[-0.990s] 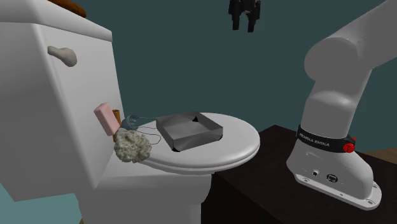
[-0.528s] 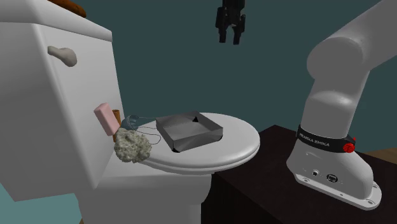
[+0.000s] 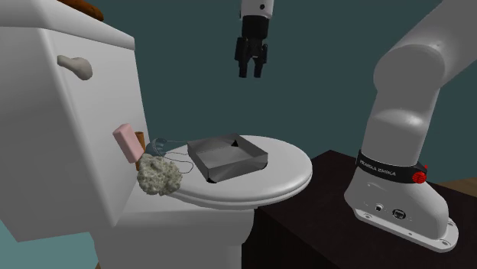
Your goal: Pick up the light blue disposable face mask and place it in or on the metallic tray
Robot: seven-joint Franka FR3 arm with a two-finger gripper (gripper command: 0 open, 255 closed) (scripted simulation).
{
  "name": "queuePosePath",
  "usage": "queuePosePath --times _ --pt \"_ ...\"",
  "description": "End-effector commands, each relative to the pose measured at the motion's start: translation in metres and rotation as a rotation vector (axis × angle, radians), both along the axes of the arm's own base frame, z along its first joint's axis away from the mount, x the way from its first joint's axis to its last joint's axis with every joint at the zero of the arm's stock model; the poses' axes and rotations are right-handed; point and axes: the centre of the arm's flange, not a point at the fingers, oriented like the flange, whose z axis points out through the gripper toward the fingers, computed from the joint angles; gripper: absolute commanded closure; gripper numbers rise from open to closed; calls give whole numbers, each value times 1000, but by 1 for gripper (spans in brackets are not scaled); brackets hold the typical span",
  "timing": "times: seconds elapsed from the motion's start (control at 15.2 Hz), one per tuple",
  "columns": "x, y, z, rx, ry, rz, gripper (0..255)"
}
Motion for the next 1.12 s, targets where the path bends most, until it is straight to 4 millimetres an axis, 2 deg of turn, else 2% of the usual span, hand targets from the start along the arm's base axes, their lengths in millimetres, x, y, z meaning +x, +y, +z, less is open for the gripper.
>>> queuePosePath --times 0.0,0.53,1.06 --pt "8 16 -16 9 -9 45 0" --pt "29 89 -82 39 -34 221 0" --pt "38 167 -146 69 -59 396 0"
